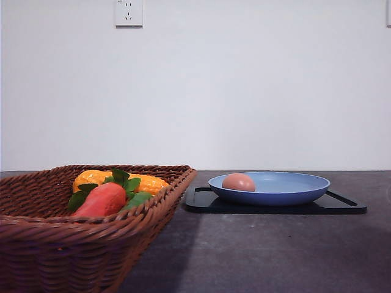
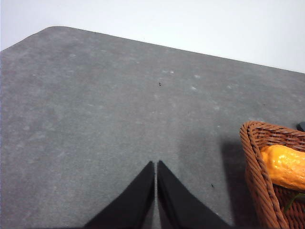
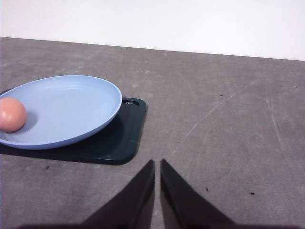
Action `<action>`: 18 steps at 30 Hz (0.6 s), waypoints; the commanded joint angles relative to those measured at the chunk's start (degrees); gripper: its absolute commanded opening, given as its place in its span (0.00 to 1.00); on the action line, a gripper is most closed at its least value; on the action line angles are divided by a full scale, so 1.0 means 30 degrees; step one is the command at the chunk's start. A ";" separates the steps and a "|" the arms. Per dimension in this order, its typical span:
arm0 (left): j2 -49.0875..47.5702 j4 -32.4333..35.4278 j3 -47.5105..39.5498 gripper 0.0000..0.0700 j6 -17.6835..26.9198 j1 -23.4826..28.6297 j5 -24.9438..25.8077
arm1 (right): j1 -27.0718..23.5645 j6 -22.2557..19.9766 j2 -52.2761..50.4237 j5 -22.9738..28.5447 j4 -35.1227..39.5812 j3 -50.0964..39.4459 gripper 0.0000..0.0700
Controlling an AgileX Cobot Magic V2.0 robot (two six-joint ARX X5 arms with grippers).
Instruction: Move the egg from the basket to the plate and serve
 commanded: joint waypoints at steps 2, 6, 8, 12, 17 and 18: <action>-0.0029 -0.0430 -0.0393 0.00 -0.0022 0.0036 0.0138 | -0.0035 0.0197 -0.0044 0.0015 0.0197 -0.0124 0.00; -0.0029 -0.0430 -0.0393 0.00 -0.0022 0.0036 0.0138 | -0.0031 0.0197 -0.0044 0.0015 0.0197 -0.0124 0.00; -0.0029 -0.0430 -0.0393 0.00 -0.0022 0.0036 0.0138 | -0.0031 0.0195 -0.0044 0.0015 0.0197 -0.0124 0.00; -0.0029 -0.0430 -0.0393 0.00 -0.0022 0.0036 0.0138 | -0.0031 0.0197 -0.0044 0.0015 0.0197 -0.0124 0.00; -0.0029 -0.0430 -0.0393 0.00 -0.0022 0.0036 0.0138 | -0.0029 0.0197 -0.0044 0.0015 0.0197 -0.0130 0.00; -0.0029 -0.0430 -0.0393 0.00 -0.0022 0.0036 0.0138 | -0.0029 0.0197 -0.0044 0.0015 0.0197 -0.0124 0.00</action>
